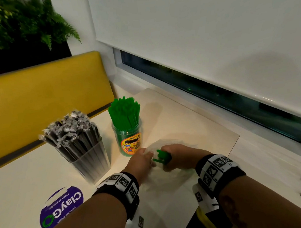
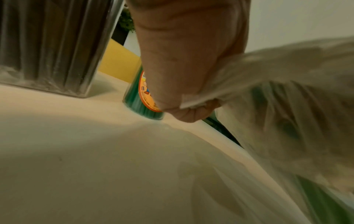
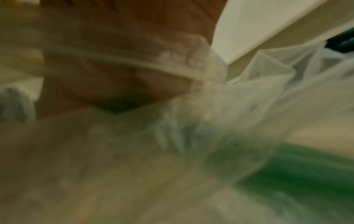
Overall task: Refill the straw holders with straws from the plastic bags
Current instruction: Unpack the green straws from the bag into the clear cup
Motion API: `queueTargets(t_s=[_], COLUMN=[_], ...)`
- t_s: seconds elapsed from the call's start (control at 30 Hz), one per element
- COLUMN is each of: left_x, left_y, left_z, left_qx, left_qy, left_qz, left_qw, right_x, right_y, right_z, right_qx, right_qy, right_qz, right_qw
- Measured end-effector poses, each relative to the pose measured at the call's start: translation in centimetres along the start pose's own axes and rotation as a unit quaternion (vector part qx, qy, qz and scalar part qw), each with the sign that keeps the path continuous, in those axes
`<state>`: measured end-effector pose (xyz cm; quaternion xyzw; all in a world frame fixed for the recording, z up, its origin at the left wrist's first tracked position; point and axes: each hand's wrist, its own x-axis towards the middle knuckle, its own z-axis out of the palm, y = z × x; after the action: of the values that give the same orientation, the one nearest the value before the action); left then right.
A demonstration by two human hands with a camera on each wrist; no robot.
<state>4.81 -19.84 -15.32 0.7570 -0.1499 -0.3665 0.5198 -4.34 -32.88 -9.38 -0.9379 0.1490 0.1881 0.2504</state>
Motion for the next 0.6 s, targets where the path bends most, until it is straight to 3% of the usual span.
queueTargets(t_s=[0.13, 0.23, 0.3, 0.37, 0.47, 0.53, 0.6], left_x=[-0.5, -0.4, 0.2, 0.3, 0.1, 0.0, -0.2], left_y=[0.4, 0.5, -0.2, -0.9, -1.6, -1.6, -1.2], left_z=[0.0, -0.3, -0.6, -0.8, -1.0, -1.0, -1.0], left_qx=[-0.09, -0.157, -0.169, -0.146, -0.09, -0.065, -0.055], left_qy=[-0.023, -0.039, -0.037, -0.021, 0.029, 0.06, 0.071], left_qz=[-0.034, -0.061, -0.068, -0.054, -0.026, -0.02, -0.015], left_qw=[0.995, 0.985, 0.983, 0.988, 0.995, 0.996, 0.996], right_x=[-0.1, -0.4, -0.9, -1.3, -1.8, -1.9, -2.1], right_y=[0.1, 0.7, 1.2, 1.8, 2.4, 2.5, 2.2], right_z=[-0.3, -0.5, -0.6, -1.1, -2.0, -2.5, -3.0], right_qx=[0.035, 0.138, 0.259, 0.385, 0.473, 0.482, 0.461], right_qy=[0.0, 0.036, 0.049, 0.078, 0.158, 0.19, 0.207], right_qz=[0.004, 0.024, 0.028, 0.017, 0.002, -0.007, -0.017], right_qw=[0.999, 0.989, 0.964, 0.919, 0.867, 0.855, 0.863])
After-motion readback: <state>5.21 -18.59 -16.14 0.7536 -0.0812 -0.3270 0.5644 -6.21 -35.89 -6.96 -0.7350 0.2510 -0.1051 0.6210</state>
